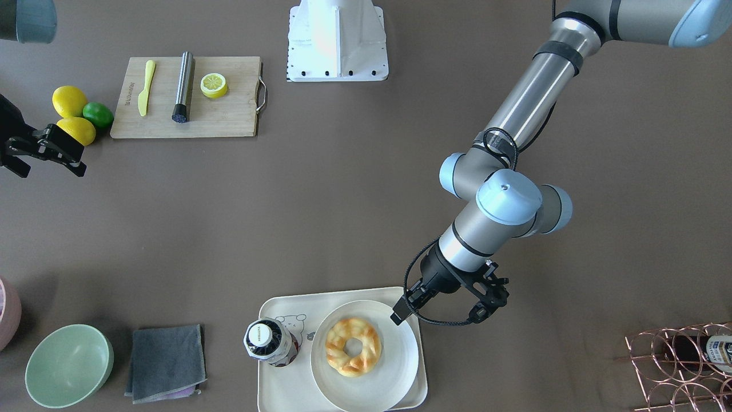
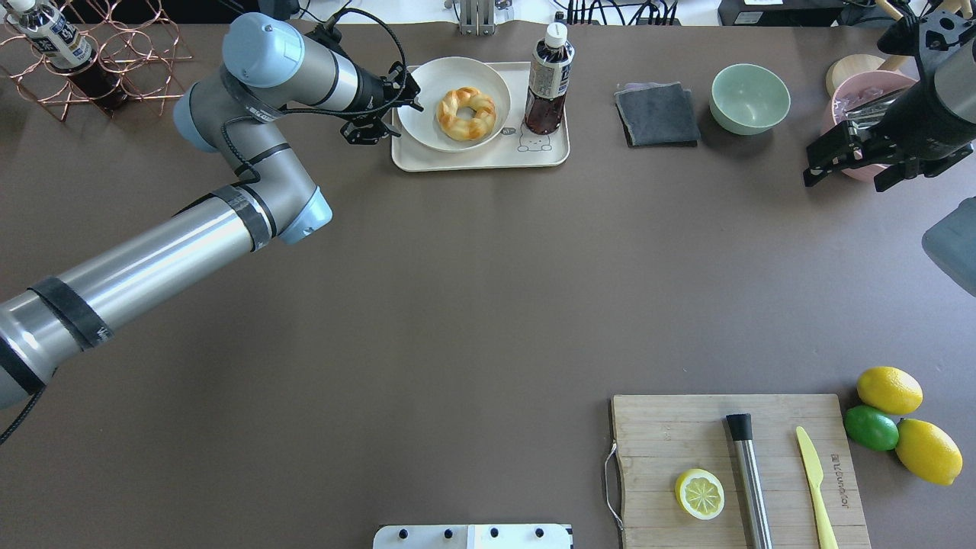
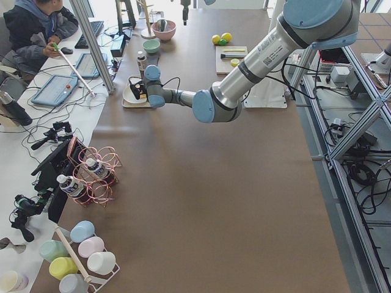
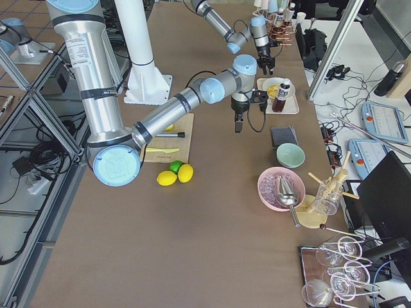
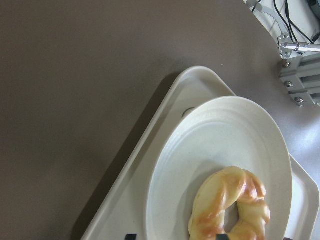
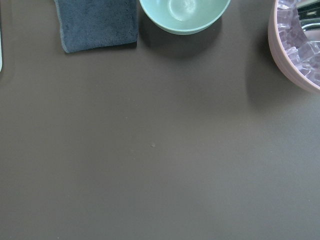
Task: Place donut on tray
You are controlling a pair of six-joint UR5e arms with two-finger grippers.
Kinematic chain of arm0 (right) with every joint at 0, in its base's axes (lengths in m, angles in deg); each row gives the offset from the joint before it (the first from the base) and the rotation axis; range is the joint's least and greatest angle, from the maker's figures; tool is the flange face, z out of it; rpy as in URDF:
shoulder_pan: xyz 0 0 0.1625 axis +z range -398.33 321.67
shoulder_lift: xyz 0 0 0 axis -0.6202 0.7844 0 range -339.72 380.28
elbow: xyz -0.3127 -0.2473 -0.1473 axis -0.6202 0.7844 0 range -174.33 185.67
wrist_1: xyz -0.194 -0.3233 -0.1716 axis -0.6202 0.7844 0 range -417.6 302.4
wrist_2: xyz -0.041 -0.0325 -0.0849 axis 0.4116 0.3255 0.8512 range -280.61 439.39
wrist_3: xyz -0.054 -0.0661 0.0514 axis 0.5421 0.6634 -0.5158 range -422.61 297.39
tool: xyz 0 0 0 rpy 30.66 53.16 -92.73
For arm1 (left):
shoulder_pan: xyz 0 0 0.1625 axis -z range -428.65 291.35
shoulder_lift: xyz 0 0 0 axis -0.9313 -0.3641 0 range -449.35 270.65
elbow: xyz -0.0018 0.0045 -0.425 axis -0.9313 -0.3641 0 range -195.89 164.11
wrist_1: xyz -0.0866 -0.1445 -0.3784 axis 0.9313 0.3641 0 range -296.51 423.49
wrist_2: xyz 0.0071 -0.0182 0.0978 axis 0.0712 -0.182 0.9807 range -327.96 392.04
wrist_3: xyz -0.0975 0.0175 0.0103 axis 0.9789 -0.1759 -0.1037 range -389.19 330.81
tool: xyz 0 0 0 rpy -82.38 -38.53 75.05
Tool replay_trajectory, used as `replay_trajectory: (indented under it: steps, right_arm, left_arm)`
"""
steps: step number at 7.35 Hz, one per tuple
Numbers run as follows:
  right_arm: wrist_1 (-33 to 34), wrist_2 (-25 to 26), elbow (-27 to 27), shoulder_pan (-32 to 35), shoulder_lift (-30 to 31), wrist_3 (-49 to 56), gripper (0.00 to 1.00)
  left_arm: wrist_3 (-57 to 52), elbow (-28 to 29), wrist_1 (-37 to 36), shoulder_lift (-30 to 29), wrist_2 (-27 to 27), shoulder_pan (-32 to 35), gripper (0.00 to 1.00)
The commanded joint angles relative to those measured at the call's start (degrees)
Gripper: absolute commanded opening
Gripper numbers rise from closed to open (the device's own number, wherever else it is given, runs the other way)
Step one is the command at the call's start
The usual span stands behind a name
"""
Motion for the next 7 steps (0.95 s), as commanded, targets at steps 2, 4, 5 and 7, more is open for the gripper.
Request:
replay_trajectory:
  steps: [2,4,5,7]
  right_arm:
    - [-0.05,0.61,0.55,0.84,0.67,3.86,1.0]
    - [0.03,-0.09,2.03,4.17,1.55,10.42,1.0]
    - [0.12,-0.18,3.0,6.11,2.43,13.94,1.0]
    - [0.21,-0.53,5.45,11.45,4.8,24.55,1.0]
  left_arm:
    - [-21.97,-28.78,-22.39,16.3,-12.12,6.55,0.68]
    - [-43.05,-41.55,-36.56,23.86,-17.5,14.19,0.9]
    - [-54.2,-47.88,-41.33,29.91,-19.61,18.4,0.96]
    - [-80.12,-54.95,-50.48,40.56,-22.52,28.15,0.97]
